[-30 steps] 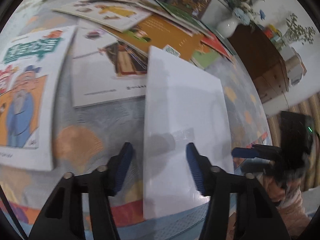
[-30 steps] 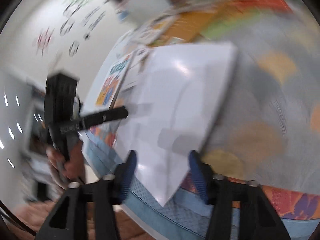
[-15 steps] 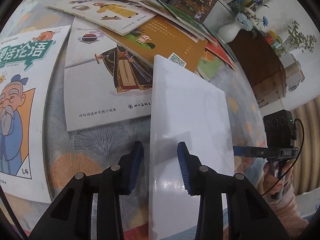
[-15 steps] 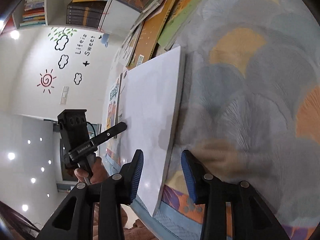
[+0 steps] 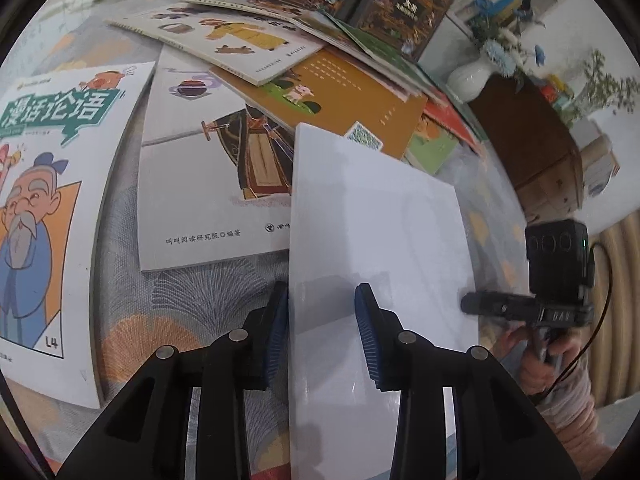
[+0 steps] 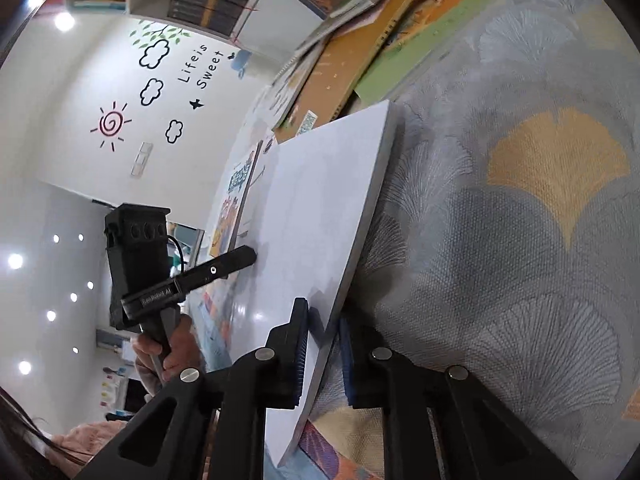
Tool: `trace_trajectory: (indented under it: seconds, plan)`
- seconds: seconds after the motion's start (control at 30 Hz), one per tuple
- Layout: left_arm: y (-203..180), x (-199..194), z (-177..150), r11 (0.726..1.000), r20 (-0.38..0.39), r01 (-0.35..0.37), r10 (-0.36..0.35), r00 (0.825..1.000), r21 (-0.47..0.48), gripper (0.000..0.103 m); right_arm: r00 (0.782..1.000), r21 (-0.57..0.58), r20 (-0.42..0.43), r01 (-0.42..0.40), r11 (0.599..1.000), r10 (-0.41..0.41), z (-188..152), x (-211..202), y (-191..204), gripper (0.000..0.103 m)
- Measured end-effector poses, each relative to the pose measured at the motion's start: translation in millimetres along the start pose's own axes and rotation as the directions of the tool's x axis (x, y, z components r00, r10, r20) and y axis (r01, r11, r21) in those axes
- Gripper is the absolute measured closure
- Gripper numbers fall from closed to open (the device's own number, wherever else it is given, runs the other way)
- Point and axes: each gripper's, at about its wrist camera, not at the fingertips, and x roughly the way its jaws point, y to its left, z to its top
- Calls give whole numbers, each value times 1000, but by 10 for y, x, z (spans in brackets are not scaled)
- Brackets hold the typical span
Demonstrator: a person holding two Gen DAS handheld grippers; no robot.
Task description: Organize books
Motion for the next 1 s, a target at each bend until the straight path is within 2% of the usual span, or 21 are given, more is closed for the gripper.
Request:
trace_trajectory:
  seconds: [0.1, 0.37, 0.5, 0.57, 0.63, 0.7, 0.77, 0.9, 1.0]
  plan:
    - [-41, -1, -12, 999, 15, -34, 33, 999, 8, 70, 1000, 16, 5, 2, 1000, -2, -11, -6, -12, 91]
    - [-41, 6, -16, 999, 33, -32, 33, 999, -16, 70, 999, 7, 39, 27, 1000, -27, 16, 17, 91, 90]
    - [-57, -4, -43, 999, 46, -45, 47, 998, -27, 70, 991, 2, 119, 63, 998, -63, -49, 5, 157, 89]
    - [-57, -19, -60, 998, 42, -45, 47, 998, -51, 71, 988, 39, 128, 83, 996, -87, -68, 11, 182, 87]
    - [-80, -47, -61, 996, 21, -46, 48, 999, -72, 68, 986, 66, 110, 119, 991, -126, -49, 33, 263, 84]
    - [-118, -78, -74, 995, 12, -78, 79, 997, -66, 68, 983, 44, 86, 159, 986, -162, -12, 48, 329, 84]
    - [-130, -148, -101, 993, 19, -99, 100, 995, -62, 68, 986, 63, 72, 147, 987, -151, 4, 77, 381, 84]
    - [-75, -327, -101, 993, 37, -75, 78, 996, -88, 68, 985, 76, 54, 160, 984, -165, 25, 144, 500, 84]
    - [-42, -504, -60, 990, 71, -114, 120, 990, -88, 68, 991, 92, 1, 130, 987, -130, 69, 249, 609, 84]
